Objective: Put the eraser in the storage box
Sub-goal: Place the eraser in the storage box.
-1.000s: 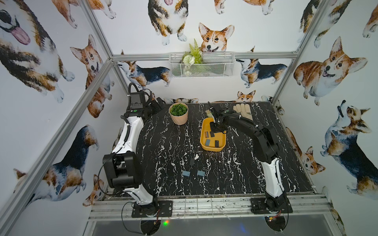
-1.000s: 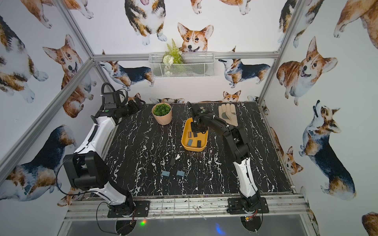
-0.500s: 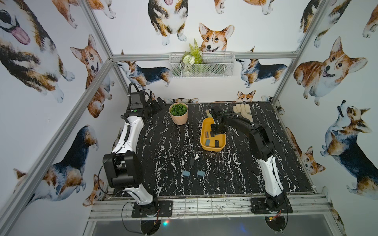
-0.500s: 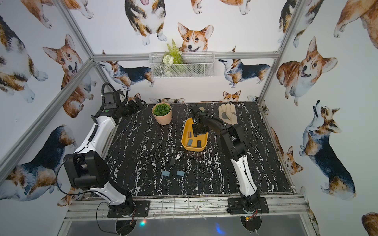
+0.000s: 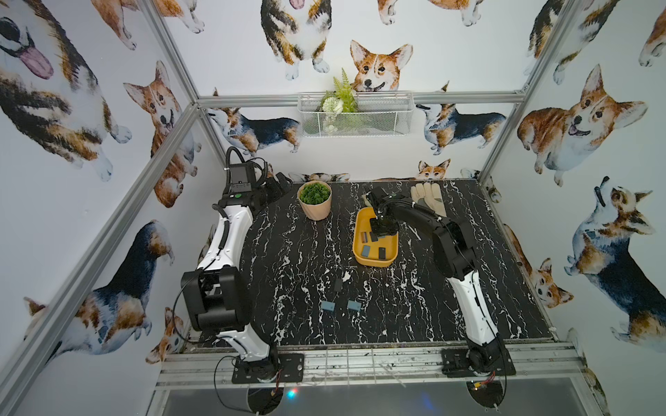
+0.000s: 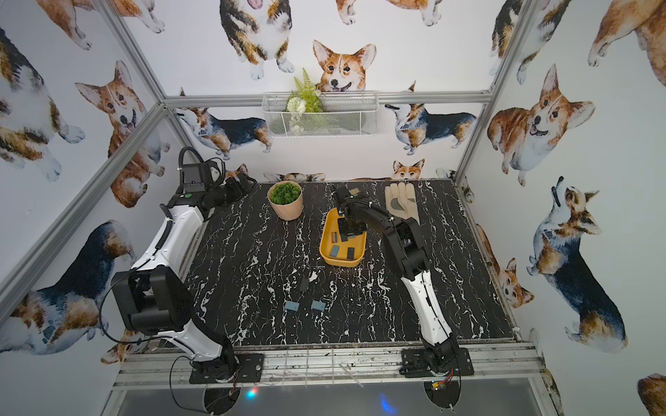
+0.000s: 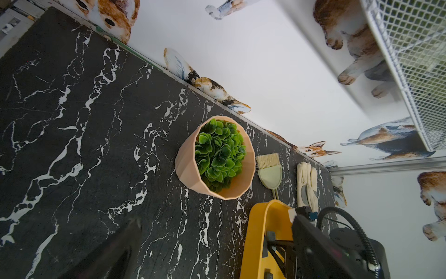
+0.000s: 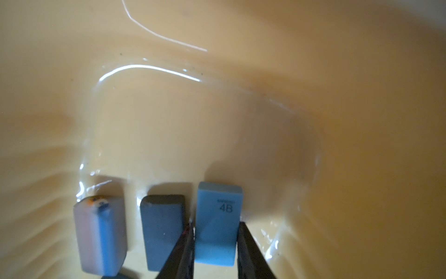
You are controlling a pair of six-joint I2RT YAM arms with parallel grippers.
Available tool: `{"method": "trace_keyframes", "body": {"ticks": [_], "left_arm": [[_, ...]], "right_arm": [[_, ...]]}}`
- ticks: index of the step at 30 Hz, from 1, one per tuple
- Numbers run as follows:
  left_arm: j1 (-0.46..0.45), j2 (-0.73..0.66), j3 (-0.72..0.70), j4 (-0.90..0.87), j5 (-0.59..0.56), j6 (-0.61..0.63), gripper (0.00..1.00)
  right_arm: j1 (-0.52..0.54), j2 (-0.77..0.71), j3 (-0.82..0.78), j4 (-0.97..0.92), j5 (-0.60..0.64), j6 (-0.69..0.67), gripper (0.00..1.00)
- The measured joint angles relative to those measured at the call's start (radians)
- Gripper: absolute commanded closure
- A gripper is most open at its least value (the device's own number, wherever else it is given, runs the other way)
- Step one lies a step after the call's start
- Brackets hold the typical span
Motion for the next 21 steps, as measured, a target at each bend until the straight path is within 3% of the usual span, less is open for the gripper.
{"method": "trace_keyframes", "body": {"ticks": [13,21], "left_arm": [[0.004,0.0,-0.007,0.006,0.001,0.0,0.0],[0.004,-0.002,-0.017,0.008,0.003,-0.008,0.0]], "right_arm": [[0.0,-0.051,-0.034,0.0,-0.024,0.0,0.41],[0.036,-0.223,-0.099,0.058,-0.026,-0.01,0.38]]}}
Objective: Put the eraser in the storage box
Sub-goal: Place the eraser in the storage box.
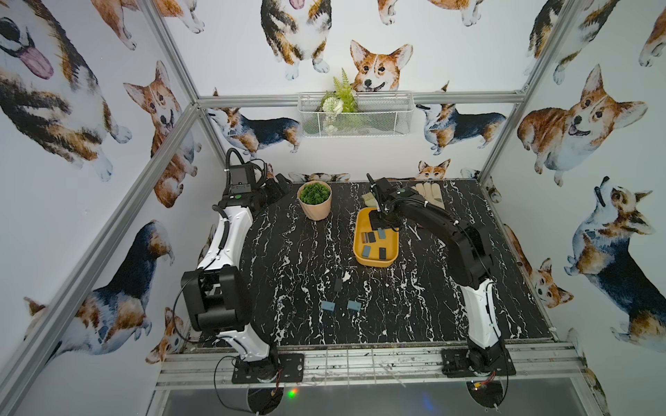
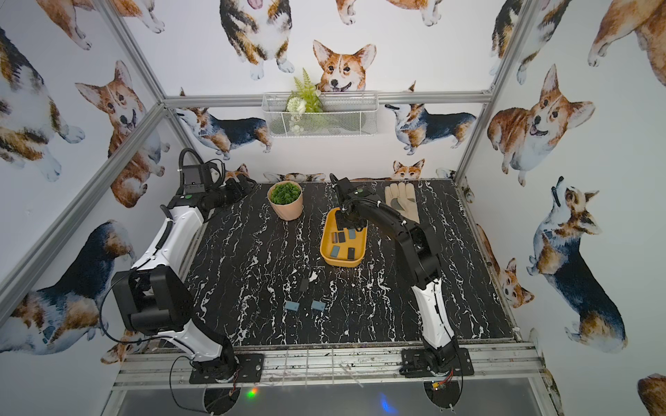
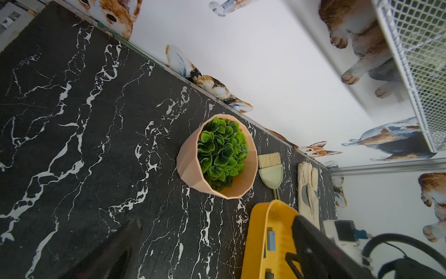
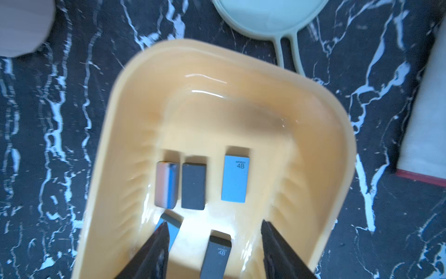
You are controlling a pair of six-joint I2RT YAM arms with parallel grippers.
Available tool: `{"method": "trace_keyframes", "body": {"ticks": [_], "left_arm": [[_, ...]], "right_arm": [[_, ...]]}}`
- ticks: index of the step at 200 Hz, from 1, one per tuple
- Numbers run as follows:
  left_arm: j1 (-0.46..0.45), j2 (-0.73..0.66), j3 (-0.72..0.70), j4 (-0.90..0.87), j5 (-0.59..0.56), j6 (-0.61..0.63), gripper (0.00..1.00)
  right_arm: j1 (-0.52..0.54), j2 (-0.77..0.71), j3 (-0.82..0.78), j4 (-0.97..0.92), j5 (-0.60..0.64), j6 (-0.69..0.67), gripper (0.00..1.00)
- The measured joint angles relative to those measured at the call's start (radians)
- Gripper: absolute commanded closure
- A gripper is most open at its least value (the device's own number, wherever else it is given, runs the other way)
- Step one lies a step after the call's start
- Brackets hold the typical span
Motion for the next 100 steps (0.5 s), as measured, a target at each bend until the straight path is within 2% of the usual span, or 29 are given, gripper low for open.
{"method": "trace_keyframes", "body": {"ticks": [25,53,79,100], "left_arm": [[0.0,-0.015,-0.015,0.0,0.0,-0.004,0.0],[0.0,-0.047,-0.031,-0.003,-0.002,-0.01,0.0],[0.003,-0.092,-0.056,-0.003,-0.005,-0.01,0.0],[0.007,-0.141,-0.095,-0.002,-0.008,-0.011,0.0]], "right_arm": [[0.068,-0.113,-0.094,0.031,0.0,-0.045,0.38],[0.167,-0.293,-0.31,0.074,-0.011,-0.09,0.33],[0.286,-0.434,-0.477,0.096,-0.027,-0.134,0.32],[0.387,-0.491,-0.59,0.12,-0.048,-0.164,0.32]]}}
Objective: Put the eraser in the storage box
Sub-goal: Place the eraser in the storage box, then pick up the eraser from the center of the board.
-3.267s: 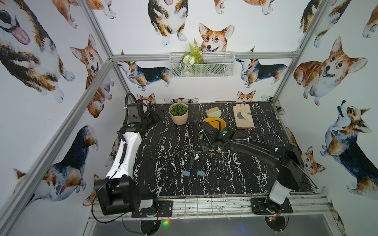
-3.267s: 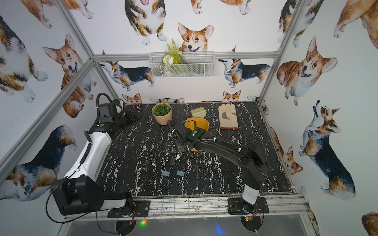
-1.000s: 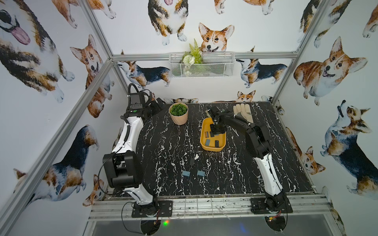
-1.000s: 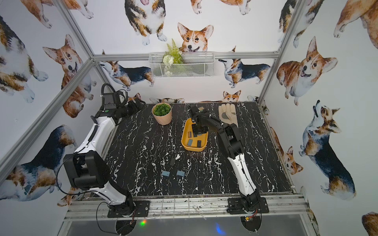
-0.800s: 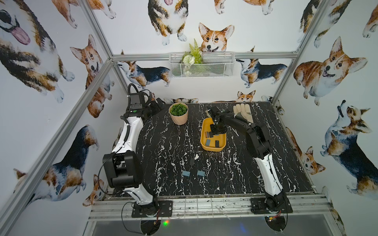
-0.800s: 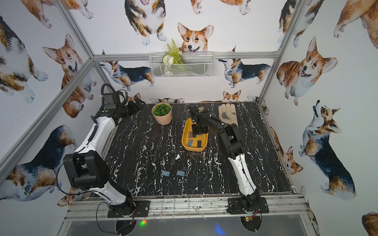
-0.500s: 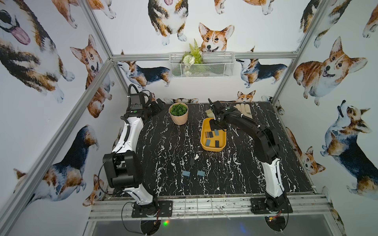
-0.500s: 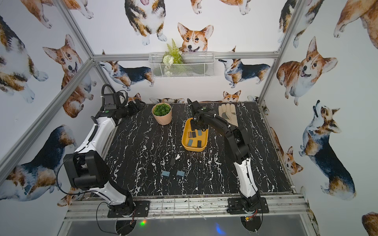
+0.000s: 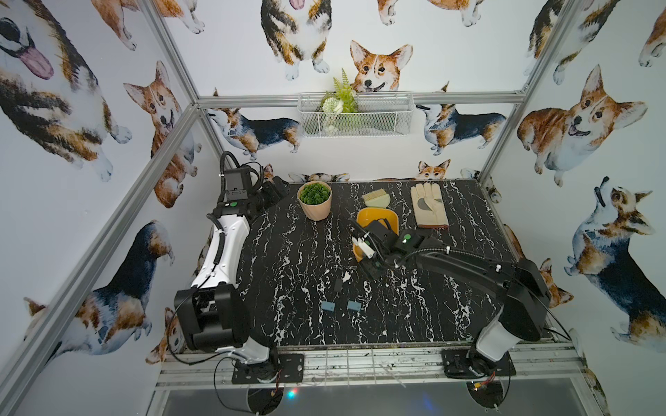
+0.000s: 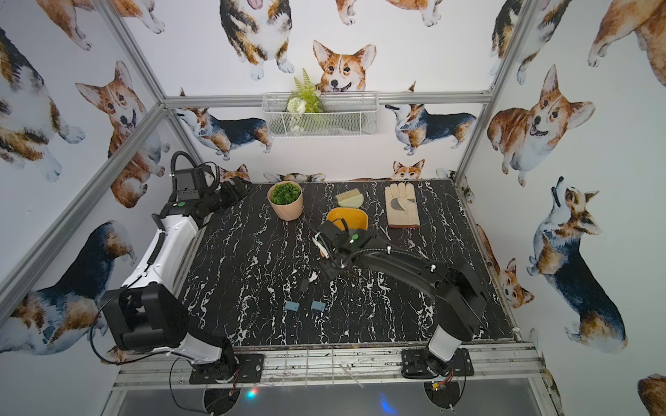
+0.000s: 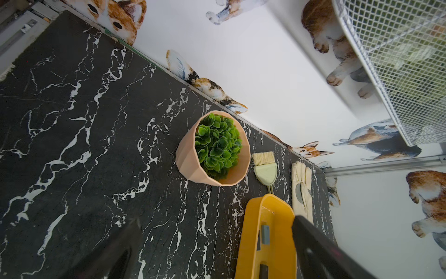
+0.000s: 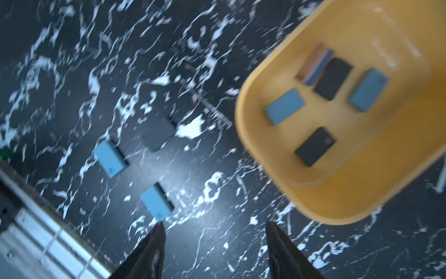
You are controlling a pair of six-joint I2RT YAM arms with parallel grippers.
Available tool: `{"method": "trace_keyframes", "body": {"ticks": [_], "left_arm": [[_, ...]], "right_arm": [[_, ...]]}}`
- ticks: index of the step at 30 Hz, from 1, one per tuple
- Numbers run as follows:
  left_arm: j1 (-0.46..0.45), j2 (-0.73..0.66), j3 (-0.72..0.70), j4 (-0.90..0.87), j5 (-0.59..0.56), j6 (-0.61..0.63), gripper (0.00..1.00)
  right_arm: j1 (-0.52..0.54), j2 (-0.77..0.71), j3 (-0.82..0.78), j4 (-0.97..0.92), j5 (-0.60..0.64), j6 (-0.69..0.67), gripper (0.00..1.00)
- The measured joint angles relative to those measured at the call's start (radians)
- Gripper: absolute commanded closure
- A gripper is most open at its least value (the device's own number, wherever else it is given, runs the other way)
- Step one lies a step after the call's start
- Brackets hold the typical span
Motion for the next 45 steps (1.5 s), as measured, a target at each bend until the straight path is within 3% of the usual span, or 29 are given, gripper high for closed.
{"method": "trace_keyframes", "body": {"ticks": [6,14,39,45], "left_arm": [[0.0,-0.105,-0.097,0.003,-0.005,-0.003,0.0],[0.0,-0.189,-0.179,0.001,-0.02,-0.003,0.0],[0.014,-0.229,-0.203,-0.016,-0.034,0.02,0.0],[0.017,-0.228,-0.203,-0.016,-0.034,0.02,0.0]], "right_arm": [[0.104,0.013,-0.109,0.052,-0.037,-0.015,0.32],[0.19,0.114,-0.115,0.12,-0.057,-0.015,0.32],[0.186,0.268,-0.044,0.125,-0.017,-0.041,0.36],[0.153,0.281,-0.045,0.126,-0.031,-0.04,0.58]]}}
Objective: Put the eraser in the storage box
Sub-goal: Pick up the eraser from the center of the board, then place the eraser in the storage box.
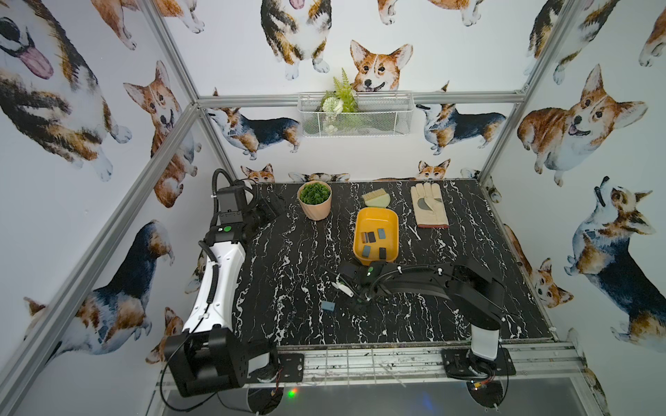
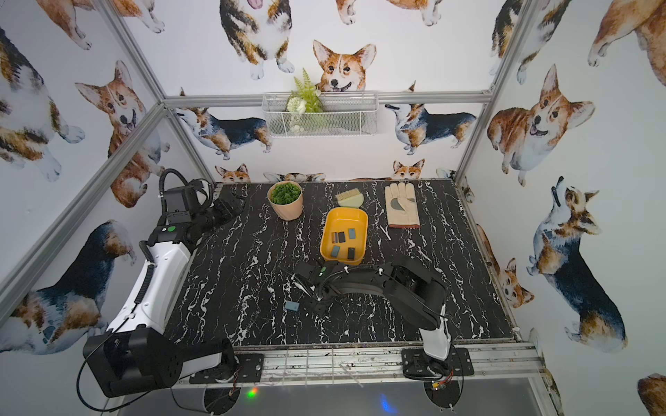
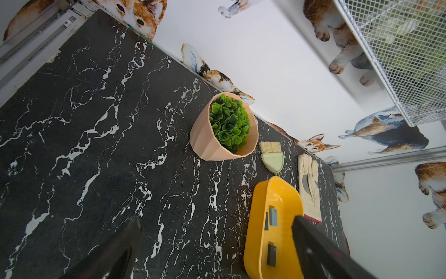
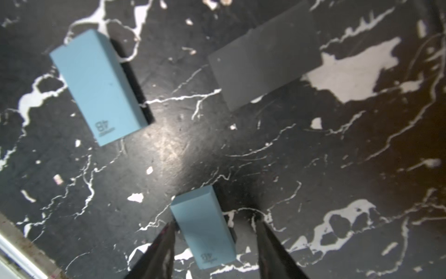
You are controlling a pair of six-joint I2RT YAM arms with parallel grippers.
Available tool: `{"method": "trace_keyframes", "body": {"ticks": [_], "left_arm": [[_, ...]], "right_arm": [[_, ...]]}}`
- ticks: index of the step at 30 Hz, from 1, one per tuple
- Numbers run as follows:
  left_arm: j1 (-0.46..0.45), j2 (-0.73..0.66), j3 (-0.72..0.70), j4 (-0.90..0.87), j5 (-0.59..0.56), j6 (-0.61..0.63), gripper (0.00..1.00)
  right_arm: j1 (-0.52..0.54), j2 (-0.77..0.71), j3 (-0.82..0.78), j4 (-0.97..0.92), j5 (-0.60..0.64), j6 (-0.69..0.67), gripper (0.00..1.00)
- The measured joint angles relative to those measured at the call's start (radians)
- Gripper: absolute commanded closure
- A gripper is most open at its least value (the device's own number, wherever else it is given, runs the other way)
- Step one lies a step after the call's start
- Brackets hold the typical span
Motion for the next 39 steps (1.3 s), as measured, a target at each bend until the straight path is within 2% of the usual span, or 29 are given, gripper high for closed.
{"method": "trace_keyframes", "body": {"ticks": [8,13,17,22,26,31,39], "left_arm": [[0.003,0.008,0.0,0.0,0.001,0.0,0.0],[0.003,0.012,0.0,0.0,0.002,0.0,0.0],[0.003,0.017,0.007,0.0,0.002,0.0,0.0],[0.003,0.037,0.029,0.0,0.002,0.0,0.0],[0.004,0.06,0.055,0.0,0.005,-0.001,0.0],[0.004,0.103,0.093,0.003,0.01,-0.012,0.0],[0.004,0.2,0.185,0.005,0.016,-0.027,0.0]], "right_arm": [[-0.002,0.002,-0.001,0.0,0.0,0.0,0.71],[-0.002,-0.006,-0.001,0.0,0.0,0.0,0.73],[-0.024,-0.072,0.013,-0.004,0.001,0.001,0.73],[-0.14,-0.173,0.097,-0.036,0.017,0.004,0.73],[-0.254,-0.184,0.188,-0.06,0.024,0.005,0.73],[-0.375,-0.109,0.295,-0.095,0.023,0.029,0.73],[-0.473,0.08,0.468,-0.115,0.0,0.052,0.74]]}}
